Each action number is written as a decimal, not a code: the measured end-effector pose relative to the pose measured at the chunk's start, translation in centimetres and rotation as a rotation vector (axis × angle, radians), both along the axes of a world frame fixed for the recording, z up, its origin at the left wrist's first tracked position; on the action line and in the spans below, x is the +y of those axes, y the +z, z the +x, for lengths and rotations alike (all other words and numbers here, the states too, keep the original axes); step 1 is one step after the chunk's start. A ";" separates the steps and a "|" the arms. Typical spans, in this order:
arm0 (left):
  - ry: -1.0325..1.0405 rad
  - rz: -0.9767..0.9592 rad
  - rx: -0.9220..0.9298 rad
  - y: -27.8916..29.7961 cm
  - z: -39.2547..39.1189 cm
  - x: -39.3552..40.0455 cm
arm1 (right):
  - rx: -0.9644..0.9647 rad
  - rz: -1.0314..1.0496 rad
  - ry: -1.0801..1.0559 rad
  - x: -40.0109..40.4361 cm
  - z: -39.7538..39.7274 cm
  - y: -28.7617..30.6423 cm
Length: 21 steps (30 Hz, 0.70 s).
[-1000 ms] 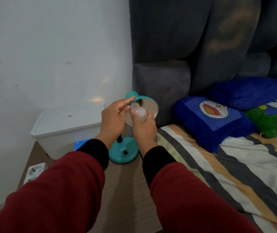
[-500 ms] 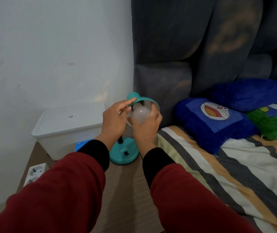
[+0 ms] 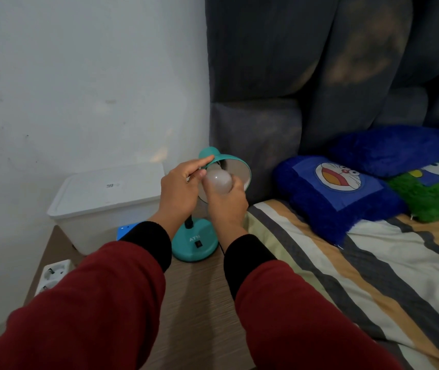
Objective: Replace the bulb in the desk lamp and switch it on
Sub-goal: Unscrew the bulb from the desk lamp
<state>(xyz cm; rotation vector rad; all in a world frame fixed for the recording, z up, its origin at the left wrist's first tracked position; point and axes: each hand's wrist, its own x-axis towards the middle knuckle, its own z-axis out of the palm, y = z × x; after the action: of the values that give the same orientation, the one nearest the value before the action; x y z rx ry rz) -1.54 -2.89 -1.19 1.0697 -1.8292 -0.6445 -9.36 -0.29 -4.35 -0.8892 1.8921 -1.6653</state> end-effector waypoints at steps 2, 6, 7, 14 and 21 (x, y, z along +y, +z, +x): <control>0.001 -0.008 -0.010 0.0 0.1 0.0 | 0.280 -0.006 0.003 0.3 0.0 -0.3; 0.008 -0.009 -0.015 0.1 0.1 0.0 | 0.273 -0.036 0.033 0.5 -0.2 -0.3; 0.012 -0.004 -0.013 0.1 0.1 -0.1 | 0.195 -0.032 0.050 0.4 -0.2 -0.1; 0.031 -0.009 -0.014 0.2 0.0 0.0 | 0.099 0.009 0.018 0.4 -0.3 0.5; 0.041 -0.005 -0.003 0.3 0.3 -0.1 | 0.060 0.038 0.019 0.3 -0.1 0.6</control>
<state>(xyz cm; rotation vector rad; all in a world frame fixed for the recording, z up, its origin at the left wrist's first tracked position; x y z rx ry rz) -1.23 -2.97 -0.85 1.1034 -1.8060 -0.6139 -9.43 0.01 -3.76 -0.9489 1.9422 -1.6036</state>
